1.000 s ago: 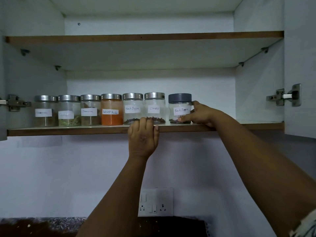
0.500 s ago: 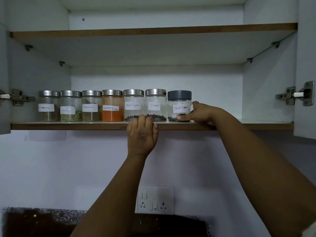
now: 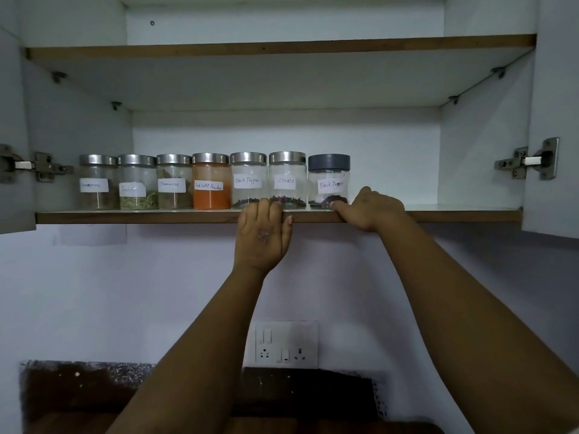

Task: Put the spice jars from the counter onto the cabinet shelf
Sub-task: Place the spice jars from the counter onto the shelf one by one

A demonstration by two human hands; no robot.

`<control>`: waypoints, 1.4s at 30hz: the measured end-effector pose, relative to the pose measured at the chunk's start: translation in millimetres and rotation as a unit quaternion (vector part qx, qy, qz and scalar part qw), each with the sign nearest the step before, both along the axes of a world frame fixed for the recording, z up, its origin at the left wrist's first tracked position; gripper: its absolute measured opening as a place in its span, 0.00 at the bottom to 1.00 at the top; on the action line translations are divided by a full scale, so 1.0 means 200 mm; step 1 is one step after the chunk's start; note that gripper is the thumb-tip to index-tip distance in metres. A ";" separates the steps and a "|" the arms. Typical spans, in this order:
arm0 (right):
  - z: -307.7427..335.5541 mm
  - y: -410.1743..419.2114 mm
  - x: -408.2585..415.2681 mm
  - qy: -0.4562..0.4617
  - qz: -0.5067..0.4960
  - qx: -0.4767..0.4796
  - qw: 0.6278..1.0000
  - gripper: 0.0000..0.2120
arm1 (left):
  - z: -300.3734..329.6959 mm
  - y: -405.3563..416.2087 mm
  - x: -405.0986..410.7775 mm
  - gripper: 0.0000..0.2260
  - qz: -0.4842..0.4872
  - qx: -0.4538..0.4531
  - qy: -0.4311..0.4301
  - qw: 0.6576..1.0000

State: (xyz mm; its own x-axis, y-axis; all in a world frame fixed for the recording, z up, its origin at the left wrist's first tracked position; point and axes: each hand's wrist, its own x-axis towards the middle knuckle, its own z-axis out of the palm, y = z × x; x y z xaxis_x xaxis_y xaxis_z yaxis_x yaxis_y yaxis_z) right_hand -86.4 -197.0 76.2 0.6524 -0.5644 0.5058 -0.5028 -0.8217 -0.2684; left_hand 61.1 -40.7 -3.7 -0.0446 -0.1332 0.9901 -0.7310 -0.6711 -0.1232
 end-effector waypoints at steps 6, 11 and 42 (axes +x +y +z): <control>-0.16 0.11 -0.06 -0.057 -0.053 -0.111 0.991 0.33 | -0.02 0.05 -0.10 0.13 -0.028 0.025 0.057 0.998; -0.33 0.19 -0.11 -0.121 -0.018 -0.086 0.989 0.32 | -0.06 0.14 -0.14 0.21 -0.066 0.090 0.102 0.989; -2.52 1.13 -0.82 0.229 -0.090 0.273 0.930 0.45 | -2.04 1.01 -0.61 0.31 -0.208 0.337 0.555 0.731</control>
State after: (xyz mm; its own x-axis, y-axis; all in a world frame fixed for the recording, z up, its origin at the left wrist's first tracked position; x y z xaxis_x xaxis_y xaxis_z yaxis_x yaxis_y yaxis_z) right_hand -250.6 28.4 -427.1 0.5991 -0.7763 -0.1961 -0.7834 -0.5178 -0.3438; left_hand -60.0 161.9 -411.4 0.5618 -0.8112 0.1623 -0.7553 -0.4230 0.5006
